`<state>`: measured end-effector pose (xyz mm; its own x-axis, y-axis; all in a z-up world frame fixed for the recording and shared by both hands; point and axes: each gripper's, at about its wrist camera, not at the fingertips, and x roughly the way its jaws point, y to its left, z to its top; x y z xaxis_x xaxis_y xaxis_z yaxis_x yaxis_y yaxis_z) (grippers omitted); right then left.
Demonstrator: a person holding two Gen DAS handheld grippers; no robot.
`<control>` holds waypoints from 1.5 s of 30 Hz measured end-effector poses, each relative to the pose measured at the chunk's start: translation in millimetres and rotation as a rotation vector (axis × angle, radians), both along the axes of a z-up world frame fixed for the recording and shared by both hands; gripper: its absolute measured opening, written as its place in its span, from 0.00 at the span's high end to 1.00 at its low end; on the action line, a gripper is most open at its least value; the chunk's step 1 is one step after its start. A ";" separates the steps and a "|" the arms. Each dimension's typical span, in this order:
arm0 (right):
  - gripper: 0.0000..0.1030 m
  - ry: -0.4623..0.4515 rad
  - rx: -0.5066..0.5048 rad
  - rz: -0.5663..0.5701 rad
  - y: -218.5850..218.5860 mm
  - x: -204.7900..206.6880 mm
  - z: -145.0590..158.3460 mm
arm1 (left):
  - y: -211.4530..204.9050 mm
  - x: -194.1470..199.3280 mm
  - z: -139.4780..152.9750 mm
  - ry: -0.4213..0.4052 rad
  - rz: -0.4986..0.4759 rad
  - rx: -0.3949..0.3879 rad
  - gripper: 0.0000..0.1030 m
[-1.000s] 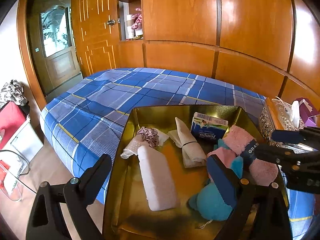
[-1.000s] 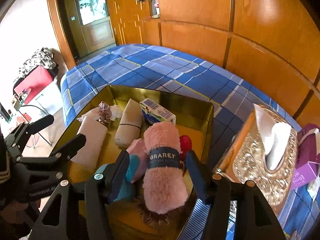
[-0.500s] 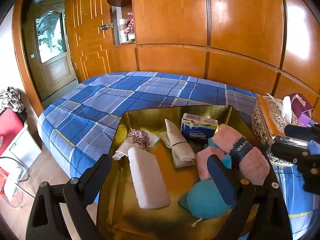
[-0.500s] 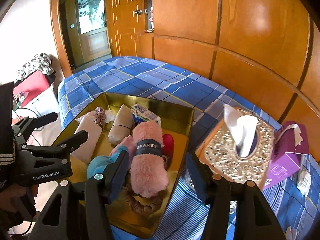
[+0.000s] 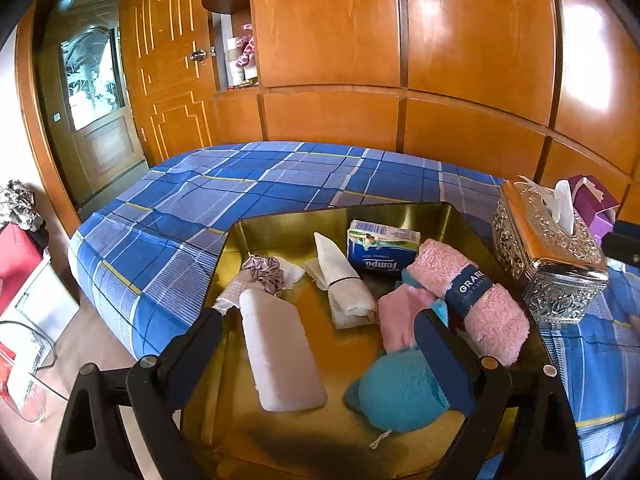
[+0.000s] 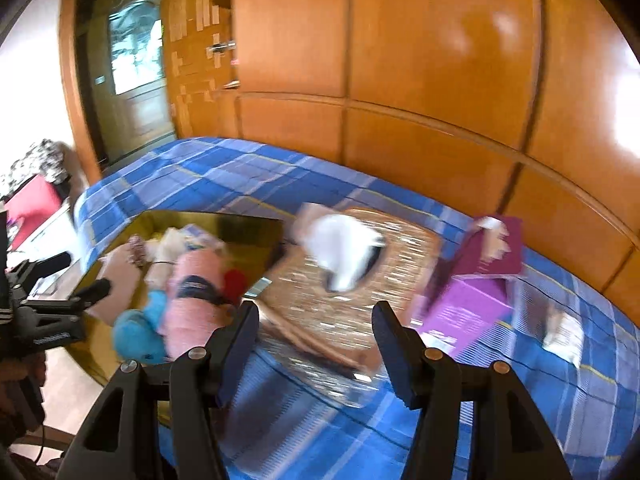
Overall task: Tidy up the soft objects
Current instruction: 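Move the right tool back toward the white socks on the bedspread, then grasp the white knit glove with blue cuff with the right gripper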
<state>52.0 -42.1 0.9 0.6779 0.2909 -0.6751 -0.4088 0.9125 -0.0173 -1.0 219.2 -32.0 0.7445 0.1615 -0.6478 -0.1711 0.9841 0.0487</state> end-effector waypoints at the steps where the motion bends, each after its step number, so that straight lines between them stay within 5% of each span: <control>1: 0.42 0.001 -0.001 -0.018 -8.2 0.9 0.0 | -1.1 -0.1 0.1 0.000 -0.003 0.000 0.06; 9: 0.42 0.043 -0.011 -0.214 -95.5 13.5 -2.6 | -9.3 -1.0 0.4 0.001 -0.037 0.000 0.06; 21: 0.36 0.276 0.036 -0.484 -260.7 18.3 -14.9 | -22.3 -2.4 6.7 -0.008 -0.097 -0.033 0.06; 26: 0.36 0.436 -0.046 -0.486 -287.7 20.5 -42.5 | -37.9 -6.7 17.8 -0.033 -0.171 -0.060 0.06; 34: 0.39 0.747 -0.254 -0.442 -284.5 28.9 -118.2 | -92.2 -19.3 40.1 -0.066 -0.432 -0.058 0.06; 35: 0.60 0.735 -0.267 -0.437 -283.0 29.1 -117.8 | -100.2 -21.0 41.7 -0.062 -0.474 -0.056 0.06; 36: 0.69 0.722 -0.277 -0.424 -280.6 29.0 -116.4 | -104.3 -20.8 42.6 -0.061 -0.494 -0.054 0.06; 40: 0.73 0.640 -0.285 -0.433 -275.9 28.4 -104.9 | -134.2 -24.4 47.1 -0.056 -0.604 -0.035 0.06; 45: 0.73 0.534 -0.178 -0.605 -296.8 35.8 -90.6 | -171.1 -22.5 50.0 -0.044 -0.680 0.010 0.06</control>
